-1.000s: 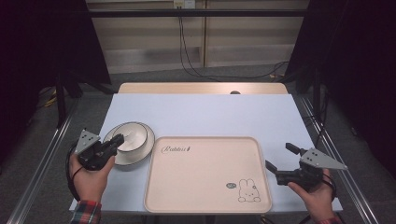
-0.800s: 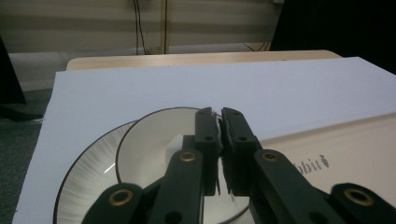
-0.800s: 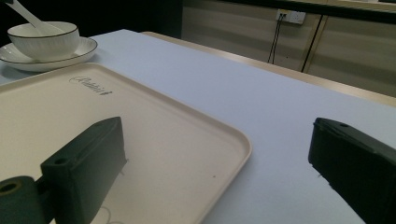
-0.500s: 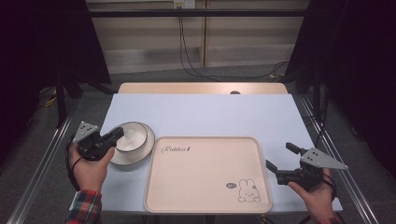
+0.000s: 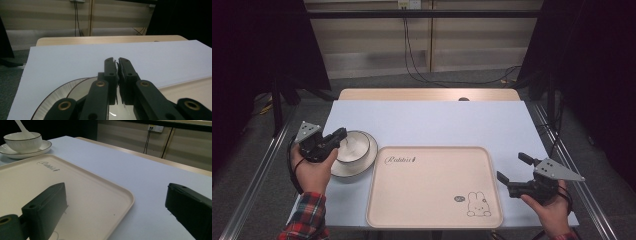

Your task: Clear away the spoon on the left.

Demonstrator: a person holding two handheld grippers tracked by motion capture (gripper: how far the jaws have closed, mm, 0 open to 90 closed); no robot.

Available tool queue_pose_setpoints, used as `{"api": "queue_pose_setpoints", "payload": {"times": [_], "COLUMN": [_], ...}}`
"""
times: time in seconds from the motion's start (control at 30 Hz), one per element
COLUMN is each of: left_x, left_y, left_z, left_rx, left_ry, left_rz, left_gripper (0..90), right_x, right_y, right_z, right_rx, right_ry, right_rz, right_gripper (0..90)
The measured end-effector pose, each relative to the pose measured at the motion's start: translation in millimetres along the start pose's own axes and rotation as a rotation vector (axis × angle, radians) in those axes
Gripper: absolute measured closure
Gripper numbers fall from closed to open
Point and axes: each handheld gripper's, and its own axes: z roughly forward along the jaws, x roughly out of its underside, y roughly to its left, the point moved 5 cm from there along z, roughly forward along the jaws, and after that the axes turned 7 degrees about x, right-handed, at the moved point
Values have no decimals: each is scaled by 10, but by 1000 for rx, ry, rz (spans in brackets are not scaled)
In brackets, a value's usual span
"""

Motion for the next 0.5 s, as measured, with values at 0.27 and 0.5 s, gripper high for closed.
{"api": "queue_pose_setpoints", "payload": {"times": [0.27, 0.5], "left_x": [-26, 5], "left_y": [23, 52], "left_z": [106, 168], "left_rx": [-13, -21], "left_ry": [-33, -59], "left_rz": [1, 6], "left_gripper": [850, 846], "right_x": [-2, -1], "right_y": [-4, -6], "right_z": [-5, -5], "right_rx": [1, -1], "right_ry": [0, 0], "right_rz": [8, 7], "right_gripper": [32, 32]}}
